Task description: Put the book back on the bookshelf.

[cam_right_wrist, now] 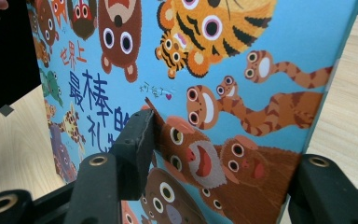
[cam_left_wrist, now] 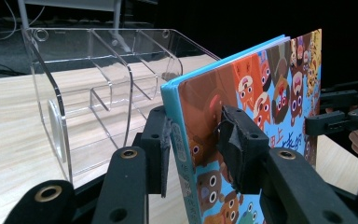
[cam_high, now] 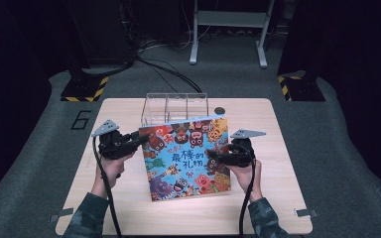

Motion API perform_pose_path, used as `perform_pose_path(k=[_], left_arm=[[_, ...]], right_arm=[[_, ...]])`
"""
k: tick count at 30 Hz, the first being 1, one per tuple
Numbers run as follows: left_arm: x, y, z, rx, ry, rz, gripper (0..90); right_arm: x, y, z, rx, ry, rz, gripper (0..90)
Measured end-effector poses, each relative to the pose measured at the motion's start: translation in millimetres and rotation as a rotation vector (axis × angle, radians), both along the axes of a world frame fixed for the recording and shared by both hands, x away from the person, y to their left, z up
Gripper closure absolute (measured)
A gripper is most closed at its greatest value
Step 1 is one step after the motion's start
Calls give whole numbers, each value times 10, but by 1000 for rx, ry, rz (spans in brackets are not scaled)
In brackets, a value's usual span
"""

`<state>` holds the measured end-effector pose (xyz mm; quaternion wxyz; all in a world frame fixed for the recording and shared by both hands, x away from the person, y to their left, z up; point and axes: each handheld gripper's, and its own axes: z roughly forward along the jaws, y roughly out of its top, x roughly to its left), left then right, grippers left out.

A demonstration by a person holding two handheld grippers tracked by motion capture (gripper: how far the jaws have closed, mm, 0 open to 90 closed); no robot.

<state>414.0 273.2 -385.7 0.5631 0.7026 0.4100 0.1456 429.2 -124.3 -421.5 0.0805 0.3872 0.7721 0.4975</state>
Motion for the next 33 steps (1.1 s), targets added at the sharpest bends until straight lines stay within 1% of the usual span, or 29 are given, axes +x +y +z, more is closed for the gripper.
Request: perform_pose_path(k=[2, 3, 7, 9, 11, 13, 15, 16, 17, 19, 20, 21, 22, 24, 26, 27, 28, 30, 31, 33], left_arm=[[-20, 10, 12, 5, 0, 1, 639], [-27, 15, 15, 6, 1, -1, 639], [-40, 27, 26, 12, -7, 0, 641], [-54, 36, 37, 7, -13, -2, 643], [-67, 47, 54, 8, -20, -7, 642], [-99, 63, 79, -1, -31, -10, 642], [-112, 75, 90, 1, -31, -13, 642], [-129, 83, 99, -4, -32, -19, 641], [-132, 84, 98, -2, -33, -17, 640], [-132, 85, 94, -3, -33, -20, 633], [-128, 93, 94, 3, -38, -26, 632], [-130, 91, 95, 0, -36, -26, 629], [-133, 86, 96, -3, -32, -30, 601], [-121, 82, 98, -3, -30, -37, 595], [-114, 81, 101, -1, -28, -34, 594], [-114, 81, 101, -1, -28, -34, 595], [-102, 87, 108, 15, -31, -40, 598], [-101, 91, 117, 20, -37, -38, 620], [-111, 88, 123, 7, -35, -32, 639], [-129, 100, 143, 2, -49, -32, 674]], right_arm=[[5, 11, 3, 4, 6, -1, 457], [19, 11, 2, 0, -6, 7, 456], [32, 24, 10, 1, -4, 9, 449], [47, 34, 17, 1, -16, 15, 446], [53, 38, 21, 2, -17, 18, 446], [63, 50, 35, 5, -26, 26, 445], [65, 55, 41, 6, -27, 29, 443], [74, 62, 47, 8, -41, 36, 442], [86, 63, 46, 4, -45, 42, 441], [90, 66, 43, 6, -42, 42, 441], [98, 65, 40, 6, -43, 45, 441], [101, 66, 38, 10, -43, 49, 440], [98, 63, 36, 8, -46, 50, 441], [99, 65, 35, 7, -50, 47, 441], [103, 68, 35, 11, -49, 50, 440], [106, 67, 34, 8, -50, 50, 440], [108, 67, 34, 8, -49, 48, 440], [109, 68, 35, 10, -52, 46, 438], [109, 69, 36, 12, -55, 45, 436], [107, 71, 46, 16, -59, 39, 429]])
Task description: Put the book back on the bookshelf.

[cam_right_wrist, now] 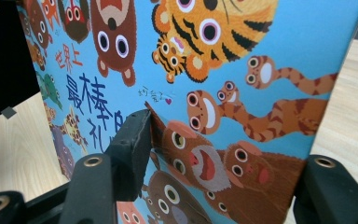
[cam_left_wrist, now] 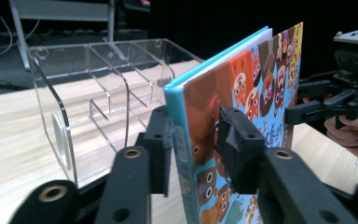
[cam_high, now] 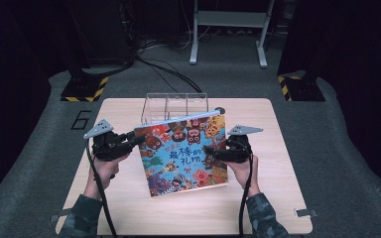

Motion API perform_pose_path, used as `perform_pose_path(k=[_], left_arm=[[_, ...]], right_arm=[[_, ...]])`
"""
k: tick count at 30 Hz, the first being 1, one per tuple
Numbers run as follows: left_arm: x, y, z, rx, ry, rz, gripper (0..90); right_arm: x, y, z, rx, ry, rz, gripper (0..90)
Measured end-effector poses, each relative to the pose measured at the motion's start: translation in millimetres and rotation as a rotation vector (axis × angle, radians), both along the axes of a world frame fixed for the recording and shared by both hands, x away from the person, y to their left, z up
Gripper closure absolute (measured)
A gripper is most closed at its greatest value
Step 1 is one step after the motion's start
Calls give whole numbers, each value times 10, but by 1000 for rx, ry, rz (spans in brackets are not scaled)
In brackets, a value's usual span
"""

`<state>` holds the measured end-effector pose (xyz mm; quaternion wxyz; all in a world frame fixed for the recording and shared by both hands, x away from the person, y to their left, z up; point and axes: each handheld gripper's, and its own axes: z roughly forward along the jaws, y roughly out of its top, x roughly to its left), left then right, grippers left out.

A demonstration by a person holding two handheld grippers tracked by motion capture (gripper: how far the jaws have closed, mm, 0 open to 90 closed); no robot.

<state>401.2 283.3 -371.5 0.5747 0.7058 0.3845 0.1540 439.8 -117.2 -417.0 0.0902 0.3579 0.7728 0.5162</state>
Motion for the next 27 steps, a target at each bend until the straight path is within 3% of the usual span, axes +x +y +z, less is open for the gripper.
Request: perform_pose_path(k=[10, 13, 20, 23, 27], left_arm=[[-45, 49, 13, 17, -30, -7, 692], [-68, 74, 58, 7, -65, -7, 704], [-95, 113, 26, 7, -90, -15, 713], [-94, 116, 29, 16, -96, -22, 714], [-104, 117, 34, 34, -111, -40, 718]], right_arm=[[17, 41, 12, 2, -9, 12, 422], [42, 67, 32, 2, -33, 24, 420], [61, 107, 25, 1, -41, 35, 407], [49, 136, 36, -49, -58, 30, 375], [46, 126, 38, -52, -58, 35, 374]])
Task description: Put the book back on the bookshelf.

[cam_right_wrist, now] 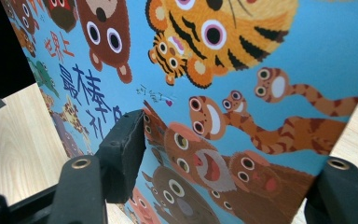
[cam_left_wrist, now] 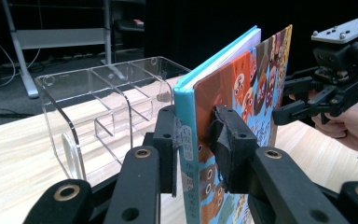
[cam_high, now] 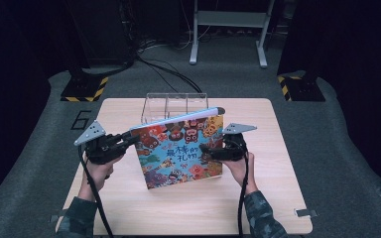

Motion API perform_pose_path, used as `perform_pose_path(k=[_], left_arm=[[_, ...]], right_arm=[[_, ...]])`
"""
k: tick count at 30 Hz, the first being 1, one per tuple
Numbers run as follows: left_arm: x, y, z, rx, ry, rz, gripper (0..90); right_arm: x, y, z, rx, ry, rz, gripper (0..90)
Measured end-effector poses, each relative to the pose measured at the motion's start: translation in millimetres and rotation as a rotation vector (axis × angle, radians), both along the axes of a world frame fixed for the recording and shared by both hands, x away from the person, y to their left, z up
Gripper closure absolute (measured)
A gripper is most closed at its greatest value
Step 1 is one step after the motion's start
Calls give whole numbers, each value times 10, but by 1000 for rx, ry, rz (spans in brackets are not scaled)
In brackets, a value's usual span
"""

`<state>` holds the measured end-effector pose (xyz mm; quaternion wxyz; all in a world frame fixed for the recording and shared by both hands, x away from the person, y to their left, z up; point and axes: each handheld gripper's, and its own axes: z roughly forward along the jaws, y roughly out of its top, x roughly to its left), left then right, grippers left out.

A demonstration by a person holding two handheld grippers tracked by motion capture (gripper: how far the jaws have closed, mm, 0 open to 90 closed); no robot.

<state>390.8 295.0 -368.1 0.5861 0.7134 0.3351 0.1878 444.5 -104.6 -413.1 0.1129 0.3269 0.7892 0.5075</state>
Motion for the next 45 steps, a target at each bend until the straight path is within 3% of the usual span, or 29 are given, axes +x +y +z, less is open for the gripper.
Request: perform_pose_path(k=[20, 28, 33, 42, 45], left_arm=[[-16, -51, 25, 22, -17, -48, 733], [64, -68, 20, -16, 18, -88, 583], [121, -91, 18, -37, 31, -107, 581], [220, -183, 34, -15, 45, -129, 586], [237, -224, 29, 0, 43, -142, 624]], right_arm=[[-51, -77, 11, -11, 3, -13, 357], [-28, -58, 7, -7, -7, -18, 354], [-13, -57, 2, 0, -7, -15, 354], [-11, -54, 1, 2, -5, -18, 348], [-12, -51, -1, 8, -3, -18, 344]])
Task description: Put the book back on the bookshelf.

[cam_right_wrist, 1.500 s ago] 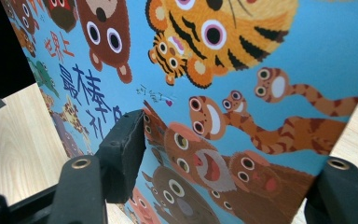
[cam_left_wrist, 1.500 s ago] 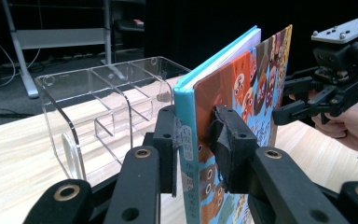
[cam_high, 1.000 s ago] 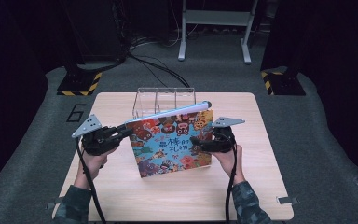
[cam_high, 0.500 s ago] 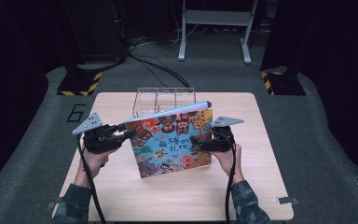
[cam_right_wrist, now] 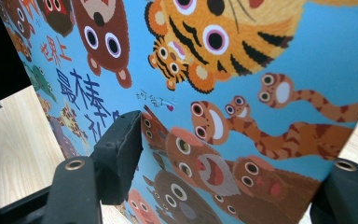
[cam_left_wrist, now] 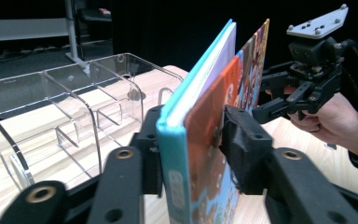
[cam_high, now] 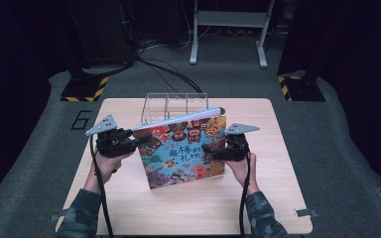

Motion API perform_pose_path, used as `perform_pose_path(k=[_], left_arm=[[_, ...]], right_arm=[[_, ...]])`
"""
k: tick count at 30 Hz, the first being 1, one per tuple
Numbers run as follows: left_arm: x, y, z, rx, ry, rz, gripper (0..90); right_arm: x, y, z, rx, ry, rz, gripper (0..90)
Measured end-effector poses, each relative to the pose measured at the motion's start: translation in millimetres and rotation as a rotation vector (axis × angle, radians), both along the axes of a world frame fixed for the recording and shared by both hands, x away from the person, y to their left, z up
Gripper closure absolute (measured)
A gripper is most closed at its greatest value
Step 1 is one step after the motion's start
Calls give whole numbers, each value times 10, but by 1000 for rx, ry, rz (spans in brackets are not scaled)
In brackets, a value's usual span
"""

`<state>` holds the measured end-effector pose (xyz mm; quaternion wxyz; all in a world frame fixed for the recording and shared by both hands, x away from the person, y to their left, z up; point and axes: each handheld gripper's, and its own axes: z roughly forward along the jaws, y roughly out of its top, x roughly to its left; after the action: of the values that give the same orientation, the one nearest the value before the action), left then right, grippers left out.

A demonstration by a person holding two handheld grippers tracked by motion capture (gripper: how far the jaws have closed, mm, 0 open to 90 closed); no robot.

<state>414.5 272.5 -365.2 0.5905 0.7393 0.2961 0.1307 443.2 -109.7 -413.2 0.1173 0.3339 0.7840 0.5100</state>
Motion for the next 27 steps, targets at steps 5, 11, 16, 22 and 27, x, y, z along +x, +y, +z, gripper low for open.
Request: perform_pose_path(k=[5, 11, 16, 22, 27], left_arm=[[12, 11, -5, -13, 0, -11, 657], [9, 56, -6, -34, 10, -67, 700], [-2, 53, 10, -21, 0, -75, 703], [-27, 50, 27, -4, -4, -91, 706], [-41, 66, 36, 11, -17, -89, 727]], right_arm=[[-8, 5, 4, -6, 0, -3, 341], [-9, 4, 7, -10, -1, 2, 325], [-16, -1, 8, -12, -3, 3, 322], [-40, -17, 16, -27, -5, 8, 328], [-58, -80, 1, -65, -13, -42, 305]])
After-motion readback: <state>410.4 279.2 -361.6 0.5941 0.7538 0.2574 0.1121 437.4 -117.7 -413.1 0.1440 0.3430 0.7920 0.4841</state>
